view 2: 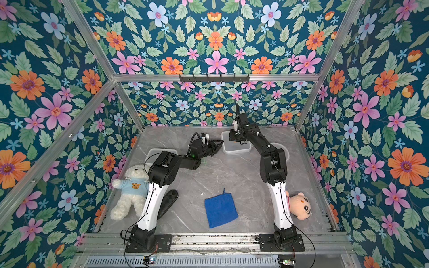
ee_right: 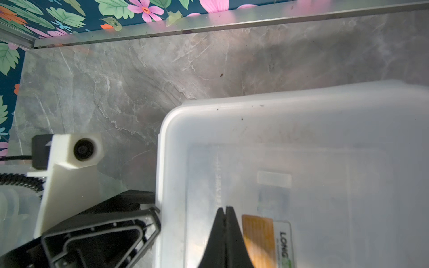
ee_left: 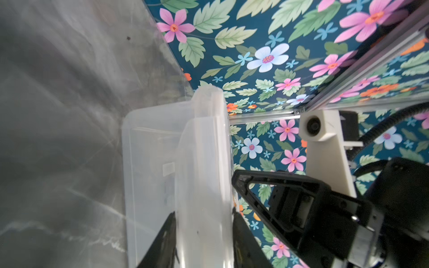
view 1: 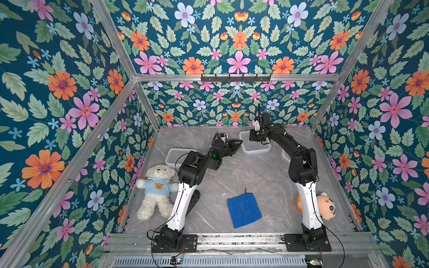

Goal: Wipe the insides of the lunch boxes
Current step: Open the fastener of the lunch box.

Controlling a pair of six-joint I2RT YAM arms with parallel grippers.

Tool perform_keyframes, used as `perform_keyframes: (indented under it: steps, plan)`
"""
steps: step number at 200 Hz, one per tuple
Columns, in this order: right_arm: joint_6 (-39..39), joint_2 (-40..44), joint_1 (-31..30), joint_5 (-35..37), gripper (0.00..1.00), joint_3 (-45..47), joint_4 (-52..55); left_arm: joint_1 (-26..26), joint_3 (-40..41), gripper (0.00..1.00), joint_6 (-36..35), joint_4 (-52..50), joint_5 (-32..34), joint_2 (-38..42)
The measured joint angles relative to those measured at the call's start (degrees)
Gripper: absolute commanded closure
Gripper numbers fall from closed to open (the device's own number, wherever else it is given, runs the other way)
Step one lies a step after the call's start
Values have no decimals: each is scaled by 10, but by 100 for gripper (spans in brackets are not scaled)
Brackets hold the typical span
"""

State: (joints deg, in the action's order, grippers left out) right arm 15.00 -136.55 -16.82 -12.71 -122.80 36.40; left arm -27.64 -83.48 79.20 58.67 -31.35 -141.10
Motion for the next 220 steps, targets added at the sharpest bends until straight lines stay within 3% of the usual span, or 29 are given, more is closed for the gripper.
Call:
perform_keyframes:
  steps: [59, 95, 135, 180, 220]
  plan:
    - [0, 1, -1, -5, 100, 9, -4, 0, 27, 78, 0, -7, 6, 21]
    - [0, 1, -1, -4, 100, 19, -17, 1, 29, 86, -57, -128, -1, 68]
    - [1, 6, 0, -6, 100, 31, -32, 1, -1, 87, -137, -285, -4, 100]
    - [4, 35, -2, -9, 100, 59, -45, 1, -50, 79, -226, -464, 11, 155]
    - [9, 116, -5, 9, 100, 119, 40, 1, -179, 67, -327, -586, 77, 189]
